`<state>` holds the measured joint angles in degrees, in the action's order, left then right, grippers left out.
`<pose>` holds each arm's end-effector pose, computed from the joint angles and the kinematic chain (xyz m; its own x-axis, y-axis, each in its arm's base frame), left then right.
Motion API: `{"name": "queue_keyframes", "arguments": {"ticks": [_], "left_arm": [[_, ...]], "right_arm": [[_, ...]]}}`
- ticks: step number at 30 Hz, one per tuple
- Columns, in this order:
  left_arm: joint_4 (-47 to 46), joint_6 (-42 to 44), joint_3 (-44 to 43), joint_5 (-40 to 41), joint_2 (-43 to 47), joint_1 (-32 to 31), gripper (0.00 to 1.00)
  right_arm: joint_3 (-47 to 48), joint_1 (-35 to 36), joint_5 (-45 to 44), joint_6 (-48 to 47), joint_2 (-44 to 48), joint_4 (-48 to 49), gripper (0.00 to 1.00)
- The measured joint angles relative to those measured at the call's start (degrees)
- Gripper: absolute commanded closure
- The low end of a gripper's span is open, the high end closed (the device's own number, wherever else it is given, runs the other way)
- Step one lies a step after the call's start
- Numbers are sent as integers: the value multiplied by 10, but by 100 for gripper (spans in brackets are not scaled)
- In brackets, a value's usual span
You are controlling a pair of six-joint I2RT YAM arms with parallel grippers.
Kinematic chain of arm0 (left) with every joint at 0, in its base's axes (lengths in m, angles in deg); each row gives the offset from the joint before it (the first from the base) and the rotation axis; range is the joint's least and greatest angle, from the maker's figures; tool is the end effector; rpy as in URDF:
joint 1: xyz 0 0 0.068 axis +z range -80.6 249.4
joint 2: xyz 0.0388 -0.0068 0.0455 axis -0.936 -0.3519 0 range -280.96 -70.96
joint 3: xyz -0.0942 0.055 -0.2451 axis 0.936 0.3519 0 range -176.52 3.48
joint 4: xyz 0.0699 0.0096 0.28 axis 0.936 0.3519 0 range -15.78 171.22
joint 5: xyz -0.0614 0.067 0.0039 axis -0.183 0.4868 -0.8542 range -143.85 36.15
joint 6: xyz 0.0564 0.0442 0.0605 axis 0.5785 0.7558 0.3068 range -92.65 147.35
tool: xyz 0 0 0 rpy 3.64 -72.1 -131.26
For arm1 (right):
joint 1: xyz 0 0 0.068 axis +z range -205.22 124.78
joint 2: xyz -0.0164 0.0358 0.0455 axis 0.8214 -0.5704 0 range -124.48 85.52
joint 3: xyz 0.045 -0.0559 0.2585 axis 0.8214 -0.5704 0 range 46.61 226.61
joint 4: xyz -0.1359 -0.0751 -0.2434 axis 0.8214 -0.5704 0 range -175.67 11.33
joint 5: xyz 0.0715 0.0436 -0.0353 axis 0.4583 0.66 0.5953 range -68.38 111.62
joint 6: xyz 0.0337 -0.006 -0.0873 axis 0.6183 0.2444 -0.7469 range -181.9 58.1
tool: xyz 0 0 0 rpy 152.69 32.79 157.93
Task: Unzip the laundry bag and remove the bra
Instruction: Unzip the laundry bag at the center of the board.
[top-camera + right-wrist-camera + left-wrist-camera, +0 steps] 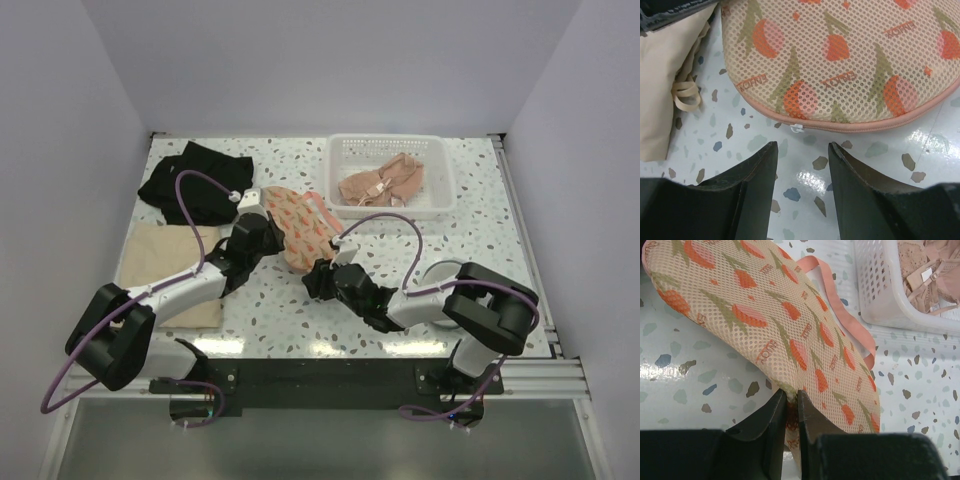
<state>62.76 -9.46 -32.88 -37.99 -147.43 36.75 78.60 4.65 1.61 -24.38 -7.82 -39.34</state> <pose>0.3022 -0.1660 0.1606 -0.5130 -0.3559 -0.7811 0.0118 0.9070 -0.4210 0.2064 0.2981 0.1033 -0.5473 0.1971 -0.8134 -0.4036 0.7892 0.4628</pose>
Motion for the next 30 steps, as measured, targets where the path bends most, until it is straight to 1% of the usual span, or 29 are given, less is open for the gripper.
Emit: {"name": "queue_keyframes", "arguments": {"ticks": [8, 16, 26, 28, 29, 30], "left_arm": [[2, 0, 0, 0, 0, 0, 81], [3, 0, 0, 0, 0, 0, 81], [2, 0, 0, 0, 0, 0, 82], [2, 0, 0, 0, 0, 0, 82], [3, 0, 0, -1, 0, 0, 82], [3, 0, 0, -1, 0, 0, 82]], "right_arm": [[3, 0, -11, -27, -13, 1, 53], [29, 0, -16, -50, -43, 12, 57], [36, 0, -28, -62, -50, 14, 74], [36, 0, -31, -65, -49, 14, 80], [36, 0, -31, -66, -49, 14, 89], [36, 0, -31, -68, -49, 13, 94]]}}
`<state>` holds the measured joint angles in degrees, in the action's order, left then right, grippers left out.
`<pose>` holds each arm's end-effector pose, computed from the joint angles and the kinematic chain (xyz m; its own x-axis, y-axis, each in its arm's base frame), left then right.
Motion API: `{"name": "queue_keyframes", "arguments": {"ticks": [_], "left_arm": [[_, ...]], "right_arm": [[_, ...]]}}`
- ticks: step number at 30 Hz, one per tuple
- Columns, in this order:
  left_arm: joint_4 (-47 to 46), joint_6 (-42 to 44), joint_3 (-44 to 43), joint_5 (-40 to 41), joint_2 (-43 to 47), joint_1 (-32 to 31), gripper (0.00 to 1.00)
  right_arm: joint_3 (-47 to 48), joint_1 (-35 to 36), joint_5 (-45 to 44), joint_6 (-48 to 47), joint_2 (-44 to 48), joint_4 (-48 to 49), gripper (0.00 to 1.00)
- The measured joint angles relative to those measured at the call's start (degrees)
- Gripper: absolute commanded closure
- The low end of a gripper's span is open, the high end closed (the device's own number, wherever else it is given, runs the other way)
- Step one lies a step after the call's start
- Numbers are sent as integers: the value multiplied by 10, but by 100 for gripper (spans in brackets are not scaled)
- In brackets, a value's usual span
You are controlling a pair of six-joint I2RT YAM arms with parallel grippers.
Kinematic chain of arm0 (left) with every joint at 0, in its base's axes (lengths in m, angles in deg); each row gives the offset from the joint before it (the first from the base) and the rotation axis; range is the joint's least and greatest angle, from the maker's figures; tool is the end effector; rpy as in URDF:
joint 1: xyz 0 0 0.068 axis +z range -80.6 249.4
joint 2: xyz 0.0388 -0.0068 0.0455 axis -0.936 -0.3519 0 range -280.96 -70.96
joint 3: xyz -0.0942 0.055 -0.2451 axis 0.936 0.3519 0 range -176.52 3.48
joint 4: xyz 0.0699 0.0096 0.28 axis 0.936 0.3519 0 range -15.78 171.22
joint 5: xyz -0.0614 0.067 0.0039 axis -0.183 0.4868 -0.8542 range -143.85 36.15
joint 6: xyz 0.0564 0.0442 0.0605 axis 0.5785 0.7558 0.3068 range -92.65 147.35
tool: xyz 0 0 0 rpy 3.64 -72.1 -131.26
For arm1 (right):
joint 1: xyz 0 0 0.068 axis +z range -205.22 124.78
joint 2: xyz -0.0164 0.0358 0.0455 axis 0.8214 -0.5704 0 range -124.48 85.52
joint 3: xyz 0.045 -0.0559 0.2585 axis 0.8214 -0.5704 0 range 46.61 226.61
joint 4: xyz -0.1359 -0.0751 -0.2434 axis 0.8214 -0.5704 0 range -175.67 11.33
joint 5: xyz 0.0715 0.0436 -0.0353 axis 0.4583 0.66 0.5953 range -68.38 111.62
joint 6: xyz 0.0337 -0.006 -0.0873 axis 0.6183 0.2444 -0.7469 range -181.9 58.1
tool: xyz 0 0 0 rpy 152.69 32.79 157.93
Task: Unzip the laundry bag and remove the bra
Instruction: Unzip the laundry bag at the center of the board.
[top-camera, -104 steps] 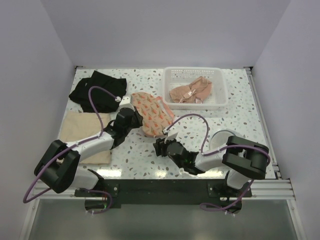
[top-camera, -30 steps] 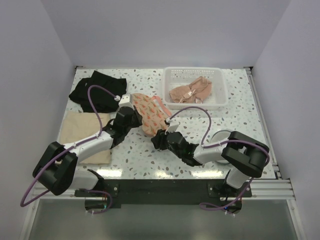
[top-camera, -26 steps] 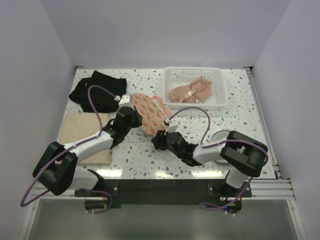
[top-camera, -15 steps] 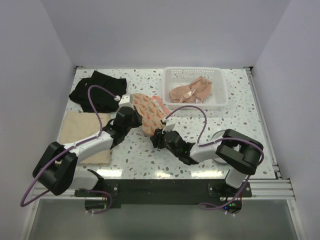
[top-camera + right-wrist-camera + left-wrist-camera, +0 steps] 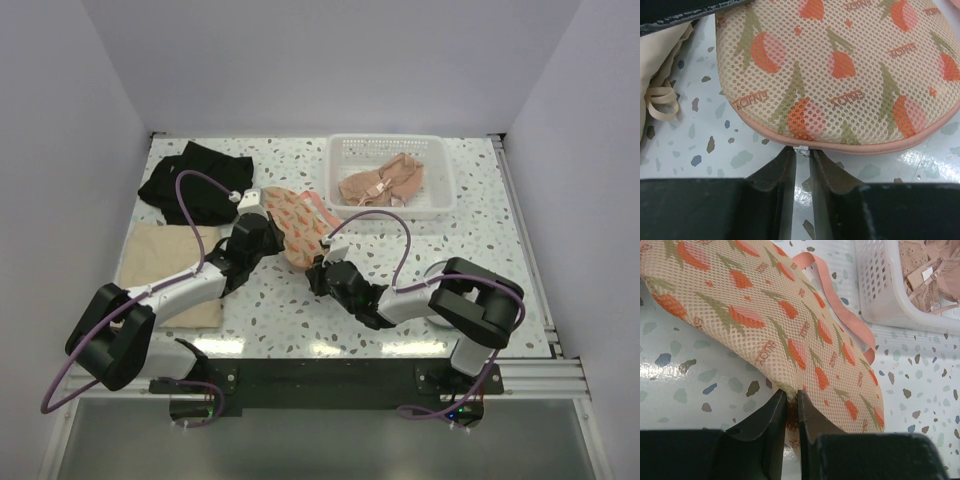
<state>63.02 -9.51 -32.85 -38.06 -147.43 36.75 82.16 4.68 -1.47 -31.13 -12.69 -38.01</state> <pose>0.3018 -0.1659 0.1598 -0.5170 -0.3544 -0.7792 0.0104 0.9076 -0.4197 0.2177 0.3095 0.0976 -0.4753 0.1184 -0.8718 -0.4310 0.8325 0.3481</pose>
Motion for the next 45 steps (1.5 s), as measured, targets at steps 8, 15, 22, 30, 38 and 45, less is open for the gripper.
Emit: {"name": "queue_keyframes", "arguments": {"ticks": [8, 15, 22, 30, 38, 45], "left_arm": [[-1, 0, 0, 0, 0, 0, 82], [-1, 0, 0, 1, -6, 0, 79], [-3, 0, 5, 0, -6, 0, 73], [-14, 0, 6, 0, -28, -1, 60], [-2, -5, 7, 25, -35, -1, 50], [34, -15, 16, 63, 7, -1, 42]], "right_arm": [[0, 0, 1, -10, 11, -8, 100], [-9, 4, 16, -11, 39, -11, 100], [-16, 40, 65, -10, 41, -24, 100], [-17, 50, 98, -4, 4, -6, 100], [41, 50, 106, -9, -20, -10, 100], [66, 50, 106, -9, -39, -11, 100]]}}
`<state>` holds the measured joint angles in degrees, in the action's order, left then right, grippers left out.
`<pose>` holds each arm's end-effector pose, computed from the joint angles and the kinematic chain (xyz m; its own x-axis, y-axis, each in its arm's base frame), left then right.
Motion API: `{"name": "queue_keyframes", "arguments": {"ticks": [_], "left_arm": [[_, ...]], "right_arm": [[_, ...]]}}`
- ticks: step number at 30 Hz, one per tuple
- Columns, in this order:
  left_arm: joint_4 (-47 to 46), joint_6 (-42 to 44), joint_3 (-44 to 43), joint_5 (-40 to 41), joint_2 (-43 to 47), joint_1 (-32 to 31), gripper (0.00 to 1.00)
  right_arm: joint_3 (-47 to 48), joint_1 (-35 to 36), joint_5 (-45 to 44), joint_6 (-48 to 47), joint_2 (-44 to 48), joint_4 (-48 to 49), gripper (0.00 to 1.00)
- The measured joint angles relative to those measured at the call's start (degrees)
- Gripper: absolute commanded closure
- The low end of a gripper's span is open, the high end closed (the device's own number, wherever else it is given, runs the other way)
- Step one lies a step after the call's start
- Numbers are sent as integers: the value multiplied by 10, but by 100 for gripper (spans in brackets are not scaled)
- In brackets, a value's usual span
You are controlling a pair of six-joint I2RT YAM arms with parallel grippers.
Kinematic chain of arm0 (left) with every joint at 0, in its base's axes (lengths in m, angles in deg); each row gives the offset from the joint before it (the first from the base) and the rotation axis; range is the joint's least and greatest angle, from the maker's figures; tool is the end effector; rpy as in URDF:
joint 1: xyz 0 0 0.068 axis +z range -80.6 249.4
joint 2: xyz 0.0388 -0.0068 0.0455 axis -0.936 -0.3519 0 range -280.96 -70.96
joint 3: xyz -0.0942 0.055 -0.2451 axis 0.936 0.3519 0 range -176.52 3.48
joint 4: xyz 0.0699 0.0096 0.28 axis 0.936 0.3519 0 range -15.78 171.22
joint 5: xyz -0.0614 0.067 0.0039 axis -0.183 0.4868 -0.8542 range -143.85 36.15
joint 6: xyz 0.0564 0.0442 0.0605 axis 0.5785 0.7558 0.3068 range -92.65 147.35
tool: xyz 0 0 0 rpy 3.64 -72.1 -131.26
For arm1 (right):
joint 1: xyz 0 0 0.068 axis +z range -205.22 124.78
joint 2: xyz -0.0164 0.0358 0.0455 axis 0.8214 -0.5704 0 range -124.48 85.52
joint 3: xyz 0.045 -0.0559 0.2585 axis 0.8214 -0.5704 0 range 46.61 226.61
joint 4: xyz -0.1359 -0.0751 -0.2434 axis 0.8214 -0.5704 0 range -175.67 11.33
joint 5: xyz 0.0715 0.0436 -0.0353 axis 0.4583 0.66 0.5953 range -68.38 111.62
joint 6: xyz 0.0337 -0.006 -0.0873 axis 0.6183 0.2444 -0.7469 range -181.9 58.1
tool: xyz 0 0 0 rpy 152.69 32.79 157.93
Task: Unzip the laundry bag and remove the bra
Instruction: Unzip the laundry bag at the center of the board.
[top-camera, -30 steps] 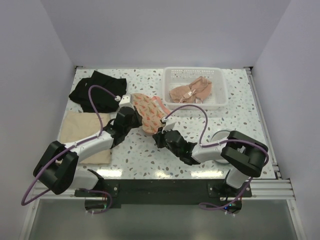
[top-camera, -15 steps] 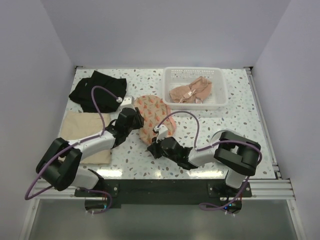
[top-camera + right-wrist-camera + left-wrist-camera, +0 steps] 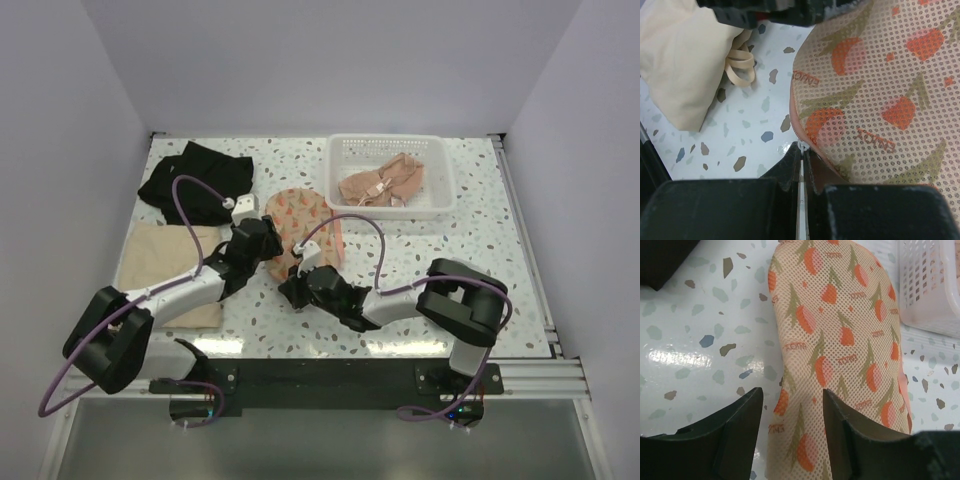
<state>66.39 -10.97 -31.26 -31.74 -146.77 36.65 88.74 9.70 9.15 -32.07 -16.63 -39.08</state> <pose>0.2948 -0.1516 0.1467 -0.5082 -0.3563 -0.7841 -0.1005 0.9287 -0.3568 0.1904 0.3638 0.1051 -0.5256 0.0227 -0.8504 -0.6191 0.6753 0.4007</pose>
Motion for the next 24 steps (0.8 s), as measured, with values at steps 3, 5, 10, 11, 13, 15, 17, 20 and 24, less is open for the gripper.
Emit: {"name": "queue_keyframes", "arguments": {"ticks": [3, 5, 10, 11, 13, 15, 17, 20, 24], "left_arm": [[17, -6, 10, 21, 33, 0, 40], [30, -12, 17, 33, 55, 0, 39], [60, -28, 34, 52, 106, 0, 38], [64, -32, 39, 53, 114, 0, 38], [72, -42, 51, 52, 129, 0, 38], [76, -50, 63, 47, 142, 0, 37], [77, -58, 74, 38, 154, 0, 36], [74, -70, 95, 18, 180, 0, 36], [66, -81, 113, -2, 205, 0, 35]], "right_arm": [[7, 0, 0, 0, -9, -2, 100], [12, 0, 0, 0, -15, -1, 100], [17, -4, 3, 1, -24, -1, 100], [17, -5, 5, 2, -26, -1, 100], [17, -9, 9, 2, -26, 0, 100], [17, -12, 16, 2, -26, 4, 100], [17, -12, 21, 2, -26, 8, 100], [18, -14, 31, 2, -26, 10, 100], [23, -16, 46, 2, -26, 16, 100]]}}
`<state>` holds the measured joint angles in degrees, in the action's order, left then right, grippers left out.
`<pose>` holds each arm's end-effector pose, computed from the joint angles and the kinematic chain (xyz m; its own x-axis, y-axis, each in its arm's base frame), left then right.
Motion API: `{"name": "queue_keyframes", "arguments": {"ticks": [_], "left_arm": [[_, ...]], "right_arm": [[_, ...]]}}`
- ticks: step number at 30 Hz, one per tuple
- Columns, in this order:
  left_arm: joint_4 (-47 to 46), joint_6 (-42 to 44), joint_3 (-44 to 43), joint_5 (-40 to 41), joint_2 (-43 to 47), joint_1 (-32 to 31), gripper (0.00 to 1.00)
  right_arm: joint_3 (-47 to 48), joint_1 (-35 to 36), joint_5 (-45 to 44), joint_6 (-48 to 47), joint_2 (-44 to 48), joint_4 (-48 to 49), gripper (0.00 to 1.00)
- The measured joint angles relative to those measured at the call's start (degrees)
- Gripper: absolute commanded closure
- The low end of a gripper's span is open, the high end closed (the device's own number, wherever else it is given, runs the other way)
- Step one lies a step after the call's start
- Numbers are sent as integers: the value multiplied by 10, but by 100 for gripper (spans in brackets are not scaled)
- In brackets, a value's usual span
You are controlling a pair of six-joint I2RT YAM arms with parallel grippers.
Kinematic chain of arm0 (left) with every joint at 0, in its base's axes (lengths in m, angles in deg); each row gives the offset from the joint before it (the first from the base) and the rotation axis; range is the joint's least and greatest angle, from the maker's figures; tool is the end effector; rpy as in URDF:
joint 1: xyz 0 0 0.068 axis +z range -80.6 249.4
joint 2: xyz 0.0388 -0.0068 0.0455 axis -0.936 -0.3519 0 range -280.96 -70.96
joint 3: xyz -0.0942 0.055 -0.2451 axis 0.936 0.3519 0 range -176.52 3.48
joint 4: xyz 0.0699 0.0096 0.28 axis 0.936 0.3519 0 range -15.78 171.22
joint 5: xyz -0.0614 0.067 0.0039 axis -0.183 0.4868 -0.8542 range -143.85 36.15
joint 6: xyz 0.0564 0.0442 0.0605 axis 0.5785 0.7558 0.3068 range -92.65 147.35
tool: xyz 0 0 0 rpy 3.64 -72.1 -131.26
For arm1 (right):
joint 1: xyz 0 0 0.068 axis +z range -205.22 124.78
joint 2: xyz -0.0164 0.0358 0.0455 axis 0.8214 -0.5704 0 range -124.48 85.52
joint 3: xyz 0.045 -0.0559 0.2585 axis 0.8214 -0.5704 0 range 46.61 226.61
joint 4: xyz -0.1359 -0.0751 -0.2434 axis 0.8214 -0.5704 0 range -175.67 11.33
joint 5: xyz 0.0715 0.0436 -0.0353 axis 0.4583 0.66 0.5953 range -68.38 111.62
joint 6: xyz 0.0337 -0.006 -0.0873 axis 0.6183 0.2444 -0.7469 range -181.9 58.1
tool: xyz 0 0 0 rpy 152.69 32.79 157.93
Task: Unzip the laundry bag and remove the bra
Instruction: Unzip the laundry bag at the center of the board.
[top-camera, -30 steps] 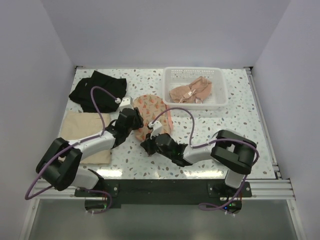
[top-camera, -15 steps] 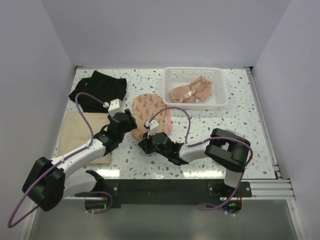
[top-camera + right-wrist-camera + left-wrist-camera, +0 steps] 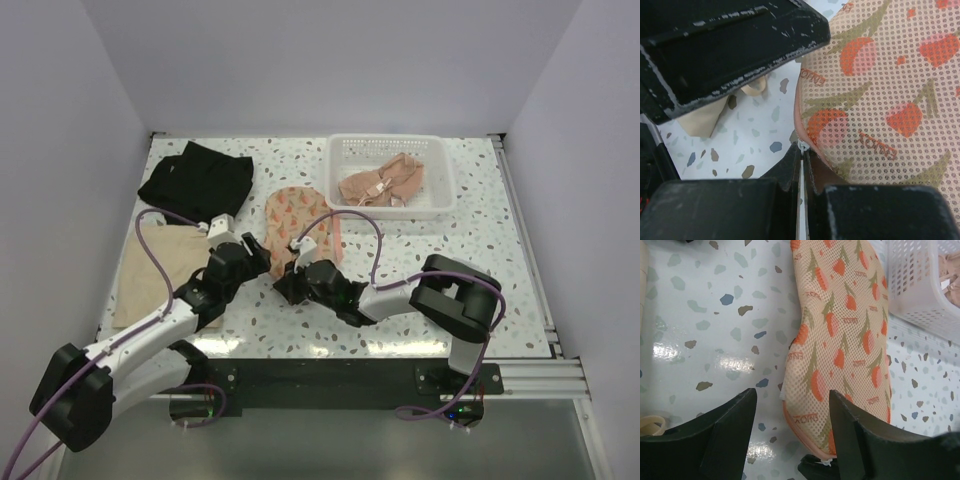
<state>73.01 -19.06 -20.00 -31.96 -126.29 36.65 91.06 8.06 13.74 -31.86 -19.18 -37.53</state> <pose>0.2427 -0.1185 0.1556 -0.4636 -0.5010 -0.7308 -0.1505 0.8573 -0.4923 0.2005 0.3726 0.1047 -0.5412 0.0277 -0.8404 -0.6418 0.6322 0.4342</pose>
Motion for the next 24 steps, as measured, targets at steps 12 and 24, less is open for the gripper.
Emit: {"name": "queue_keyframes", "arguments": {"ticks": [12, 24], "left_arm": [[-21, -27, 28, -37, 11, 0, 34], [-24, -40, 28, -32, 1, 0, 74]], "right_arm": [[29, 0, 40, 0, 0, 10, 100], [32, 0, 50, 0, 0, 11, 100]]}}
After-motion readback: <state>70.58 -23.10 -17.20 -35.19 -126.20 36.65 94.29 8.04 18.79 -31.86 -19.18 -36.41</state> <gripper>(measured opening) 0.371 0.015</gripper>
